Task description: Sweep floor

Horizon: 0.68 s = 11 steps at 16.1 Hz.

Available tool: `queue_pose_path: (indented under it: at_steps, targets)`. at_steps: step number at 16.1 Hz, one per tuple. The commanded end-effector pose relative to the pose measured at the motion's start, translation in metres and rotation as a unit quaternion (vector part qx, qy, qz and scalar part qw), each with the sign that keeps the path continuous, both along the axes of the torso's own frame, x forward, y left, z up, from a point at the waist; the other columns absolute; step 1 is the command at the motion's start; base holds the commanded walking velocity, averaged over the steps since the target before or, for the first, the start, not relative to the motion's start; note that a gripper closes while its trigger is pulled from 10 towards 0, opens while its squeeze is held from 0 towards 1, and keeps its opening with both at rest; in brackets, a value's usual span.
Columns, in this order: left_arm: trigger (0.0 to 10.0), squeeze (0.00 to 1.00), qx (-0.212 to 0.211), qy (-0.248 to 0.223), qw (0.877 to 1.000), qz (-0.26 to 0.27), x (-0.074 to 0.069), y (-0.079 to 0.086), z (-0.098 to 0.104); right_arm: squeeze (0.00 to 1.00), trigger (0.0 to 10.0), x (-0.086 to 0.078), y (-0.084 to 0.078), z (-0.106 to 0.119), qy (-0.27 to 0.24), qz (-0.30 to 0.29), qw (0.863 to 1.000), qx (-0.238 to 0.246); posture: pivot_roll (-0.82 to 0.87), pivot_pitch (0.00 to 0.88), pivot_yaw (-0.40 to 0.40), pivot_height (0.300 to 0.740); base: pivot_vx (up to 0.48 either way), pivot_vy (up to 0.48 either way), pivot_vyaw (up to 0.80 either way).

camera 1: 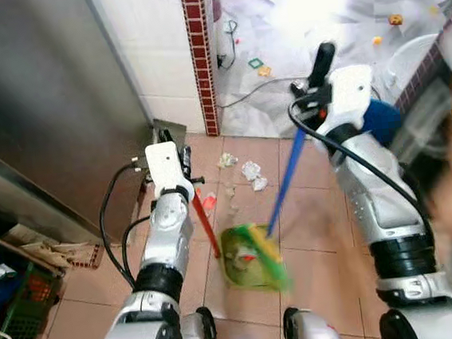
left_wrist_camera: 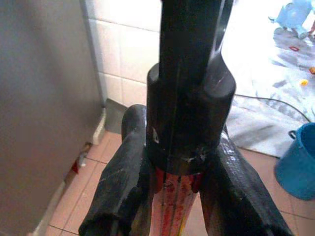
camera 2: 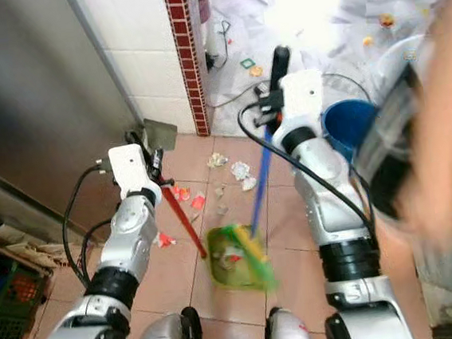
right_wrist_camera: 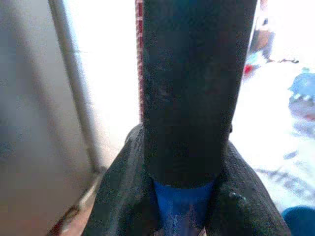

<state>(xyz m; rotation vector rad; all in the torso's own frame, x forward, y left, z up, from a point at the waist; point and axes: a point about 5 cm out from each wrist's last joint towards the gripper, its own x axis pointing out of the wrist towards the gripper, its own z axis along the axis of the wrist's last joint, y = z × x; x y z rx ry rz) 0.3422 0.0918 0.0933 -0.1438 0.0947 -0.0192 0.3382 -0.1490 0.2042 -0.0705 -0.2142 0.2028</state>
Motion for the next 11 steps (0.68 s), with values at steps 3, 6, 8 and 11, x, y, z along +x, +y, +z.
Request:
queue_pose_path:
  at_steps: [3, 6, 8, 11]
  targets:
    - [10.0, 0.0, -0.004, -0.013, 1.0, -0.019, -0.007, 0.008, 0.004, 0.0, 10.0, -0.005, -0.018, 0.009, -0.052, -0.073, 0.996, -0.026, -0.11, 0.139, 0.058, 0.74, 0.0, 0.0, 0.0]
    - [10.0, 0.0, 0.015, -0.03, 0.999, -0.014, -0.012, 0.019, 0.012, 0.0, 10.0, -0.007, -0.022, -0.004, -0.04, -0.101, 0.993, -0.042, -0.09, 0.131, 0.06, 0.74, 0.0, 0.0, 0.0]
    - [10.0, 0.0, 0.011, -0.041, 0.999, -0.009, -0.018, 0.028, 0.02, 0.0, 10.0, -0.01, -0.024, -0.017, -0.025, -0.123, 0.991, -0.041, -0.09, 0.13, 0.06, 0.74, 0.0, 0.0, 0.0]
    - [10.0, 0.0, 0.016, -0.055, 0.998, -0.017, -0.027, 0.036, 0.029, 0.0, 10.0, -0.015, -0.029, -0.031, 0.005, -0.152, 0.988, -0.018, -0.08, 0.125, 0.058, 0.74, 0.0, 0.0, 0.0]
